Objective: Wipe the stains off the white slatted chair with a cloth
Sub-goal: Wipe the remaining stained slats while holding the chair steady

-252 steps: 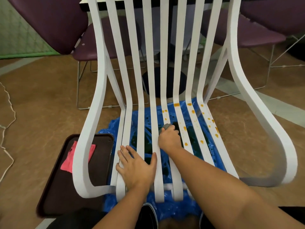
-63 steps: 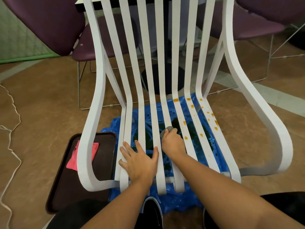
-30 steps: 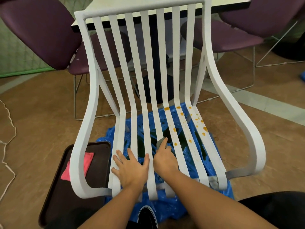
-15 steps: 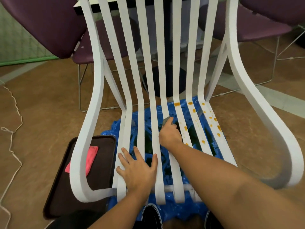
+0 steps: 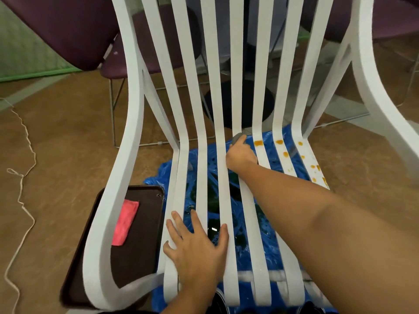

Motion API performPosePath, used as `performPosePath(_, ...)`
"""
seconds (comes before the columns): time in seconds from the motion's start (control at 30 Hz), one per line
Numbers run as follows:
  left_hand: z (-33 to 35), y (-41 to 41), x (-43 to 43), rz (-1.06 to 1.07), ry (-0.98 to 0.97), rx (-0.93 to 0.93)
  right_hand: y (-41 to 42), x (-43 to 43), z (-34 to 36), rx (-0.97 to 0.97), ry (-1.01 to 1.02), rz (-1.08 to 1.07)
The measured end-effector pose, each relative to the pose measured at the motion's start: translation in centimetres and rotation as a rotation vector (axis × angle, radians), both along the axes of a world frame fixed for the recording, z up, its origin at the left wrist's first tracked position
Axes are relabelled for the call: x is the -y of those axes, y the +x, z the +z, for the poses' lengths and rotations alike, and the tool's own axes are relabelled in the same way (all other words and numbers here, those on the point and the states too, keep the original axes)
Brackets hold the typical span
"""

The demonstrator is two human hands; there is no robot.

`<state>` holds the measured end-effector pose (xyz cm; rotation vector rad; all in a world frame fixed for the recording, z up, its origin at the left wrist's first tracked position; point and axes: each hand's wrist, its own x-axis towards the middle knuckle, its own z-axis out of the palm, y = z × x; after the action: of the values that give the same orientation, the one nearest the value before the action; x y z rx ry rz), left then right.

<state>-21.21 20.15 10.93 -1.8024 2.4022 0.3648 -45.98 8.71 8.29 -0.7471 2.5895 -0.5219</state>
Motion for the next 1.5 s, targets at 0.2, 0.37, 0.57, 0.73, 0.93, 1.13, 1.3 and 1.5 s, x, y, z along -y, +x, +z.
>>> performPosePath(0.2, -0.2, 0.0, 0.1, 0.009, -0.022, 0.006, -0.1, 0.4, -0.3, -0.002, -0.057, -0.038)
performPosePath(0.37, -0.2, -0.1, -0.1, 0.012, -0.037, -0.008, 2.1, -2.3, -0.4, -0.091, -0.042, -0.048)
performPosePath(0.57, 0.1, 0.1, -0.1, 0.014, -0.027, -0.033, 6.9, -8.2, 0.3, -0.247, -0.047, 0.071)
performPosePath(0.73, 0.4, 0.3, -0.2, 0.010, -0.037, -0.048, 11.6, -14.3, 2.8, 0.035, -0.438, -0.025)
performPosePath(0.93, 0.7, 0.3, -0.5, 0.013, -0.032, -0.060, 16.4, -21.5, 6.7, 0.259, -0.832, -0.289)
performPosePath(1.13, 0.7, 0.6, -0.6, 0.004, -0.025, -0.080, 15.2, -24.6, 7.4, 0.112, -0.741, -0.359)
performPosePath(1.3, 0.7, 0.5, -0.8, 0.002, -0.035, -0.086, 14.7, -25.5, 4.5, 0.114, -0.332, -0.300)
performPosePath(1.5, 0.7, 0.4, -0.7, 0.000, -0.031, -0.084, 14.5, -24.5, 2.9, 0.120, -0.061, -0.263)
